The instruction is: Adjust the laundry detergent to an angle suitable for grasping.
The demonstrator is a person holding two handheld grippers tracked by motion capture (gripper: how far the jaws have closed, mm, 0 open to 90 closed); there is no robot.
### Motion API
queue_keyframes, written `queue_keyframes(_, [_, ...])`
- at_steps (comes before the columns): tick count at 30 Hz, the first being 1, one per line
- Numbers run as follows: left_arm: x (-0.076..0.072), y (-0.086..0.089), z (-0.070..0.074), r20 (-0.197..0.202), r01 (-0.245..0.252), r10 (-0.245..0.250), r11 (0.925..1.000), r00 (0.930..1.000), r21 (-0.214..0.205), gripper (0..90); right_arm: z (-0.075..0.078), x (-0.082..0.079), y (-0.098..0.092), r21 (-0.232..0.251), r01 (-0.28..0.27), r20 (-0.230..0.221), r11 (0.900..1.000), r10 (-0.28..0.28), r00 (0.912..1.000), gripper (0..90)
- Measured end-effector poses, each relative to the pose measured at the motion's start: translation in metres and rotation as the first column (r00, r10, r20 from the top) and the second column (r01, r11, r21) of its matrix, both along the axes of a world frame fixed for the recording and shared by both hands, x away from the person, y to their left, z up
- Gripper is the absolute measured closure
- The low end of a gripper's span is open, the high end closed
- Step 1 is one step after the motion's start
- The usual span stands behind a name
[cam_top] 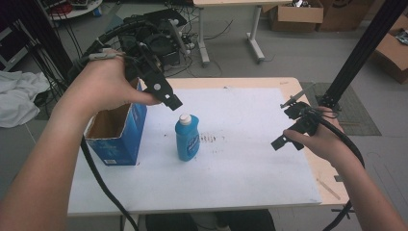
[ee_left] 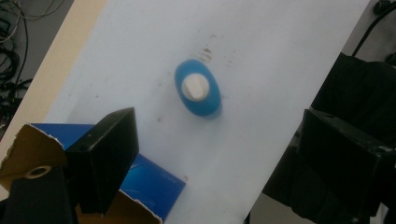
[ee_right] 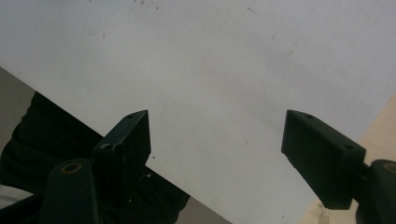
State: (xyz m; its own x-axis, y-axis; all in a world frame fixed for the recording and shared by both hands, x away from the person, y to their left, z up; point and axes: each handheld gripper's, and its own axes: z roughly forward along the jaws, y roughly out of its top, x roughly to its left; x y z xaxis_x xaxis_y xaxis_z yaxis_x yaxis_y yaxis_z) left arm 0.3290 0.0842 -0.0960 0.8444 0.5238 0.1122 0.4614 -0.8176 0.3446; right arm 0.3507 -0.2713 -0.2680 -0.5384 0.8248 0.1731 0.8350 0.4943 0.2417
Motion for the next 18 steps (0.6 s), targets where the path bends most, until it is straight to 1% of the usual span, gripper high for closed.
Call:
queue_keyframes(3, [0.0005, 0.0, 0.0002, 0.0, -0.001, 0.001, 1.0, 1.0, 0.0, 13.4, 0.0002, -0.0002, -0.001, 0.003, 0.002, 0.005, 1.0, -0.002, 1.0, 24.3])
queue_keyframes(5, [0.0009, -0.0004, 0.0001, -0.003, -0.002, 0.002, 1.0, 1.0, -0.001, 13.4, -0.0015, 0.0001, -0.0024, 0.007, 0.007, -0.002, 1.0, -0.007, 1.0, 24.0])
queue_keyframes(8, [0.0017, -0.0006, -0.0007, -0.016, -0.011, 0.011, 0.9998, 0.9998, -0.014, 13.4, -0.0031, 0.0002, -0.0038, 0.009, 0.011, -0.007, 0.9999, -0.011, 0.9999, 23.4])
queue_keyframes(14, [0.0013, -0.0023, -0.0035, -0.014, -0.017, 0.017, 0.9999, 0.9998, 0.001, 13.5, -0.0036, -0.0014, -0.0026, 0.017, 0.004, -0.002, 0.9999, -0.004, 1.0, 23.4])
queue_keyframes(18, [0.0013, -0.003, -0.0028, -0.011, -0.022, 0.022, 0.9997, 0.9997, 0.006, 13.5, -0.0034, -0.0016, -0.0024, 0.02, 0.0, -0.002, 0.9998, 0.0, 1.0, 23.4])
